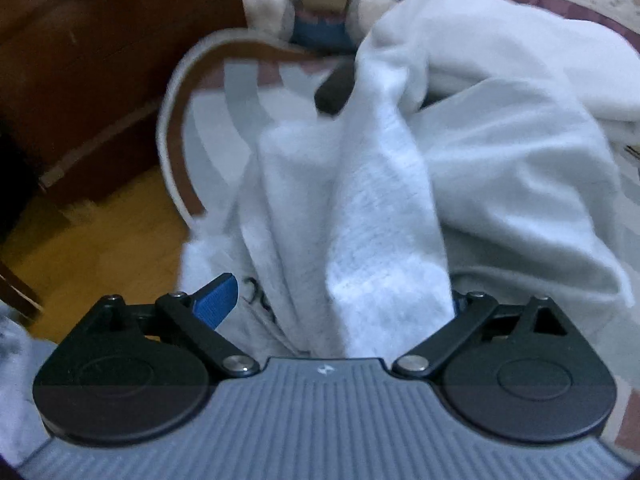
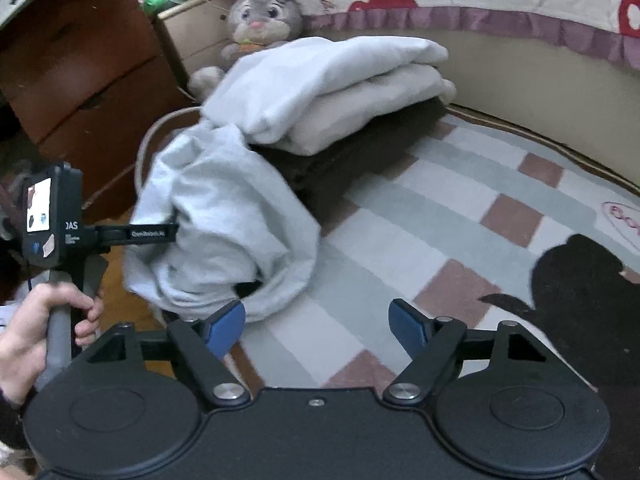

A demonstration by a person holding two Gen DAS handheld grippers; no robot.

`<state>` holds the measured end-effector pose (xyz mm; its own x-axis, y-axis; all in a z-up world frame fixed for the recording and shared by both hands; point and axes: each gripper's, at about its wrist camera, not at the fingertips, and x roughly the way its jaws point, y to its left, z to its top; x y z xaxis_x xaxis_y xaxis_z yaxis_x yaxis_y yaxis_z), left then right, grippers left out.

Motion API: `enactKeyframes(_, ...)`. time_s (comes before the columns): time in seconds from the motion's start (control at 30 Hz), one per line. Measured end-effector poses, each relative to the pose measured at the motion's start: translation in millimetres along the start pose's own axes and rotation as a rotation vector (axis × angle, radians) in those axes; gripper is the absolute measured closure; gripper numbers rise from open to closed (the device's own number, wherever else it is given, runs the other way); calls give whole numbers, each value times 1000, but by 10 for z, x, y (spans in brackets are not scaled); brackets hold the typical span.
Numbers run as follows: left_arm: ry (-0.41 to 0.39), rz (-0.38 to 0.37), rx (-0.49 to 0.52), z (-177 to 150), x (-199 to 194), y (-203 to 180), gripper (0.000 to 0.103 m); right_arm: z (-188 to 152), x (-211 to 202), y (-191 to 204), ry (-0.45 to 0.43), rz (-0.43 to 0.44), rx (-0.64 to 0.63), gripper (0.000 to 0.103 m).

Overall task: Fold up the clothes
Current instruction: 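Grasp the grey sweatshirt with the left gripper while the right gripper grasps it too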

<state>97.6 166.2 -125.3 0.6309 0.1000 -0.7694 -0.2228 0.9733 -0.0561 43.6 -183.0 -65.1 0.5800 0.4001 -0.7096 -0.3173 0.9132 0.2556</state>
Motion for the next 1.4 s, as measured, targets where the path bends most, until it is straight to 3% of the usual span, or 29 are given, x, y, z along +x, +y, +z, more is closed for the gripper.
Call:
enactKeyframes(0.03,24,-53,-37,14,65,61,25,-6,-9,-12,-4,-7,4,20)
enactKeyframes(0.1,53,-114,-65,26,102,124,59,-16,-50,-40,-20,-16,16,20)
enactKeyframes(0.17,16,-110,-37,26,30,109,77,-14,-83,-63,-33,-30,26,20)
enactKeyframes(0.3,-77,-31,23,4,-113,11,79,-28,-133,-103,-32,-78,20,20)
enactKeyframes(0.4,-30,-63,-12,-6,-33,29,79,-43,-144,-102,-25,-101,-11,20)
enactKeyframes(0.43,-3,-76,-25,-1,15,42,76,-43,-147,-100,-24,-102,-16,20)
enactKeyframes(0.5,40,-101,-55,-14,84,83,57,-38,-153,-100,-26,-97,-16,20)
enactKeyframes(0.57,72,-123,-64,-1,151,104,48,-32,-148,-104,-29,-88,-7,20)
enactKeyframes(0.63,102,-144,-66,13,219,121,46,-38,-145,-100,-36,-86,0,20)
enactKeyframes(0.67,113,-158,-72,19,250,137,48,-44,-140,-88,-39,-91,-4,20)
enactKeyframes(0.7,116,-172,-91,23,253,159,65,-51,-133,-76,-40,-97,-12,20)
enactKeyframes(0.73,93,-178,-77,26,177,127,76,-57,-126,-70,-41,-97,-17,20)
enactKeyframes(0.77,65,-182,-57,28,86,85,86,-62,-120,-68,-44,-93,-20,20)
enactKeyframes(0.8,37,-185,-37,31,-5,43,89,-67,-114,-66,-46,-89,-23,20)
enactKeyframes(0.83,9,-189,-17,34,-95,0,89,-67,-107,-80,-56,-76,-19,20)
enactKeyframes(1.0,-110,-358,79,45,-755,-362,91,-65,-33,-192,-132,25,47,20)
enactKeyframes(1.23,-130,-572,157,56,-1298,-863,91,-128,-16,17,-138,170,-55,19)
enactKeyframes(1.4,-133,-693,224,-35,-1609,-1080,91,-146,-134,165,-169,147,-154,8)
